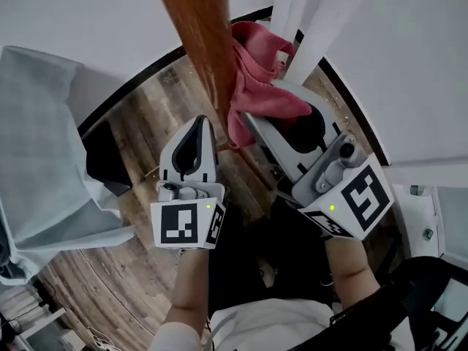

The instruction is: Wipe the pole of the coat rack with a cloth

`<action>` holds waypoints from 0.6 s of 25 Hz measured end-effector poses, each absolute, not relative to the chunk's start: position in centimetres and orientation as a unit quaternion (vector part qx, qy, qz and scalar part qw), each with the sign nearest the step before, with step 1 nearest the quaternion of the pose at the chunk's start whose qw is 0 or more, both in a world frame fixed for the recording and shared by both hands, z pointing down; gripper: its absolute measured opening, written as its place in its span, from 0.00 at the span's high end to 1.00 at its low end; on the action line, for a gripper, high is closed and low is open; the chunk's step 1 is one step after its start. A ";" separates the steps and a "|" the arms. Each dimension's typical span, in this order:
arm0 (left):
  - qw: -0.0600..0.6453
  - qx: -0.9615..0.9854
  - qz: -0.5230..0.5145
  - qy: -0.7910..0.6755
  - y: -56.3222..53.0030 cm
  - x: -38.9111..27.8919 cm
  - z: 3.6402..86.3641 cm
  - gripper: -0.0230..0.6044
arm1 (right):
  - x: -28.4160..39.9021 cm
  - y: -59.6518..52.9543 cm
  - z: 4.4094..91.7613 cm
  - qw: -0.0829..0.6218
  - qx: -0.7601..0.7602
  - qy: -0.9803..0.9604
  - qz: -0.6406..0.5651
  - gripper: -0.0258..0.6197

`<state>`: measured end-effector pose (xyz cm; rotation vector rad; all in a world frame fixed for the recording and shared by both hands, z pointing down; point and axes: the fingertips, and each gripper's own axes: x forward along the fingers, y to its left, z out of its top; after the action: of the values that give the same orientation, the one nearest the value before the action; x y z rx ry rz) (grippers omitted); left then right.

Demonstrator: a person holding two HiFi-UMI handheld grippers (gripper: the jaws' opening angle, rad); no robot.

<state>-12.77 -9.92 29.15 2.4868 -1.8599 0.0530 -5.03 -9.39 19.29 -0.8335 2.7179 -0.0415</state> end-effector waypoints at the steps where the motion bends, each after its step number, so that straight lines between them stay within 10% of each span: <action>1: 0.017 0.800 0.016 -0.599 -9.8 -12.8 29.5 0.95 | -5.0 -9.4 19.6 0.152 -0.289 0.945 -0.011 0.82; 15: 0.004 0.800 0.010 -0.600 -8.5 -12.4 33.4 0.95 | -5.4 -9.2 26.8 0.140 -0.306 0.941 -0.030 0.82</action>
<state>-12.43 -8.53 33.42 2.5055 -1.8812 0.0310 -5.43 -9.17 26.85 -0.8837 2.7196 -0.0866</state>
